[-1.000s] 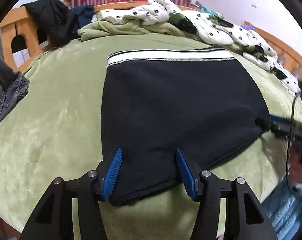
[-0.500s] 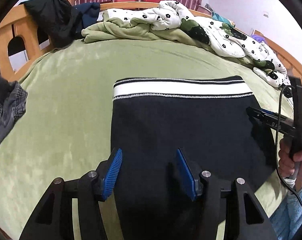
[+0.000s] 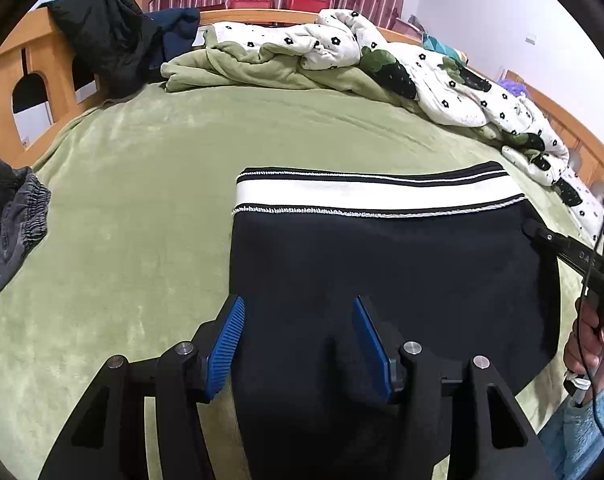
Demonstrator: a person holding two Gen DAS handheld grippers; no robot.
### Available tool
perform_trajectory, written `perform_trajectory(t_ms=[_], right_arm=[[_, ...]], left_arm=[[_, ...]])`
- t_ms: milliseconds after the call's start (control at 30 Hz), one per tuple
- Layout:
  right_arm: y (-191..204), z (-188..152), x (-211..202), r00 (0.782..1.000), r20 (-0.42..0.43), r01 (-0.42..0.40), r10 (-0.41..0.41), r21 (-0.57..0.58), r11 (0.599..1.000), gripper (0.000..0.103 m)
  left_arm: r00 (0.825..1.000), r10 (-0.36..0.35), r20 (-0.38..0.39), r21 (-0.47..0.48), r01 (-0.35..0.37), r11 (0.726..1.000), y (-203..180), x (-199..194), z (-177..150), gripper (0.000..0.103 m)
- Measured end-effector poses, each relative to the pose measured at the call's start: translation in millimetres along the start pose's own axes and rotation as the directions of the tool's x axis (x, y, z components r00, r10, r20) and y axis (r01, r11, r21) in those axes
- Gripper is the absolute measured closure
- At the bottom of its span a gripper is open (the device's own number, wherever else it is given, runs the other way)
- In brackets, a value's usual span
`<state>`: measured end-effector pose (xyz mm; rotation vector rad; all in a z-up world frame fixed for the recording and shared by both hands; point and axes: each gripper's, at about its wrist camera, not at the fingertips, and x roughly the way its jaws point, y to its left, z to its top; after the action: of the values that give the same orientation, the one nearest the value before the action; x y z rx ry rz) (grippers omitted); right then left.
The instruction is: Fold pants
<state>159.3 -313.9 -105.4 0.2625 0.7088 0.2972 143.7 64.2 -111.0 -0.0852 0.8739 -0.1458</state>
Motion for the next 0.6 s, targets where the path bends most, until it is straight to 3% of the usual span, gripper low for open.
perform_trajectory(t_ms=[100,200,233,300,367,500,600], right_arm=[[-10,-7,32,0.993,-0.088,0.079,-0.082,-0.038,0.996,0.094],[-17,-5,35,0.992,-0.074,0.104,-0.106,-0.030,0.994,0.080],[-16,-2,32,0.989,-0.079,0.124,-0.126,-0.041,0.991,0.070],[-7,11,20,0.983,-0.049,0.176,-0.179,-0.063,0.982,0.065],[8,27,12,0.985,0.004,0.172,-0.173,-0.097,0.980,0.065],[36,49,36,0.995,0.000,0.095,-0.097,-0.191,0.977,0.065],[40,49,76,0.991,-0.059,0.104,-0.122,-0.243,0.964,0.044]], left_arm=[[1.000,0.012,-0.021,-0.004,-0.012,1.000,-1,15,2,0.049],[0.999,0.013,-0.036,0.004,-0.013,1.000,-5,26,6,0.049],[0.999,0.012,-0.031,0.009,-0.011,1.000,-7,26,7,0.049],[1.000,0.015,-0.005,0.028,-0.015,0.999,-10,27,16,0.049],[1.000,0.018,0.012,0.043,-0.019,0.999,-13,31,27,0.049],[0.999,0.027,0.020,0.053,-0.028,0.998,-18,53,51,0.049],[0.999,0.040,-0.006,0.041,-0.040,0.998,-16,81,62,0.049]])
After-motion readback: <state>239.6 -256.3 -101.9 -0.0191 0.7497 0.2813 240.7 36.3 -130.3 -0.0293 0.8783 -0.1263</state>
